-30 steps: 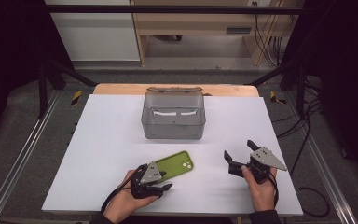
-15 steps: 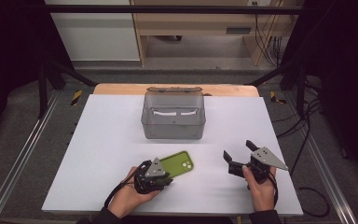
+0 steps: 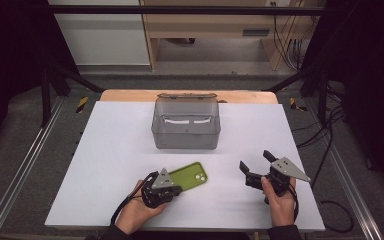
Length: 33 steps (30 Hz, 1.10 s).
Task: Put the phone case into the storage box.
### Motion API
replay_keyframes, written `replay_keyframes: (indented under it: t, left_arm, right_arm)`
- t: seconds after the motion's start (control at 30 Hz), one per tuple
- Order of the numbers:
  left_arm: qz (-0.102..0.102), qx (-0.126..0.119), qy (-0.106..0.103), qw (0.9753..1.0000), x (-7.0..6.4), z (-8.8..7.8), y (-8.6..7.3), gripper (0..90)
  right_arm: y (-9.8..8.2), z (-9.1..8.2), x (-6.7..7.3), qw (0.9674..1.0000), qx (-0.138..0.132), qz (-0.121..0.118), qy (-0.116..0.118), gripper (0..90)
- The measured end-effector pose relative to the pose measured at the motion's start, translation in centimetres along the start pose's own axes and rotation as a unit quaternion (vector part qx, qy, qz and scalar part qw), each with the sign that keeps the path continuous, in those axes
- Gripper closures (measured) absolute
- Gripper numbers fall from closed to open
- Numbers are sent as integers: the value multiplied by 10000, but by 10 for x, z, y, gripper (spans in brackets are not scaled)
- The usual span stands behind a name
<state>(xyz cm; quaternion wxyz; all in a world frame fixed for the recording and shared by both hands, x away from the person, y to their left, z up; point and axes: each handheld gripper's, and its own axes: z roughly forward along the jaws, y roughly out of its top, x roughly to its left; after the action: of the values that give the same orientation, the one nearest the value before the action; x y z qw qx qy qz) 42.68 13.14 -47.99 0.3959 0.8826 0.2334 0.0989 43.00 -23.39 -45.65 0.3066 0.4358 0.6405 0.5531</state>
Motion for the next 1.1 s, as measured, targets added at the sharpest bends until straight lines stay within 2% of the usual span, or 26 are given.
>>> replay_keyframes:
  t: [0.13,0.27,0.47,0.53,0.67,0.7,0.73,0.77,0.8,0.87,0.93,1.03,1.07,1.1]
  left_arm:
    - [52,-62,36,10000,-3,0,-2,878]
    - [16,-127,117,9998,-4,-2,-2,881]
    - [-206,-639,172,9976,-1,-11,4,881]
    - [-293,-894,165,9954,1,-16,8,882]
    - [-504,-1252,112,9908,8,-23,17,882]
    - [-518,-1429,103,9883,9,-27,23,881]
    - [-518,-1429,103,9883,9,-27,23,881]
    - [-470,-1610,171,9857,10,-31,30,881]
    - [-470,-1610,171,9857,10,-31,30,881]
    - [-426,-1812,298,9821,11,-37,33,881]
    - [-408,-1849,367,9812,12,-39,32,881]
    - [-512,-2019,608,9762,16,-50,18,881]
    - [-512,-2019,608,9762,16,-50,18,881]
    - [-565,-2078,724,9739,20,-56,12,881]
  right_arm:
    - [0,0,0,10000,0,-16,-1,40]
    - [0,0,0,10000,2,-17,8,40]
    - [0,1,2,10000,8,-34,20,37]
    - [0,2,4,10000,14,-70,40,36]
    - [2,2,9,9999,-22,-112,86,32]
    - [3,4,11,9999,-32,-98,128,30]
    - [4,4,12,9998,-15,-123,138,30]
    - [4,5,14,9998,-19,-140,144,30]
    - [4,5,14,9998,-19,-140,144,30]
    - [6,5,19,9998,-66,-109,158,31]
    - [7,6,22,9998,-102,-85,175,32]
    - [12,9,36,9994,-216,-9,267,34]
    - [12,9,36,9994,-216,-9,267,34]
    - [17,13,44,9992,-228,-43,316,35]
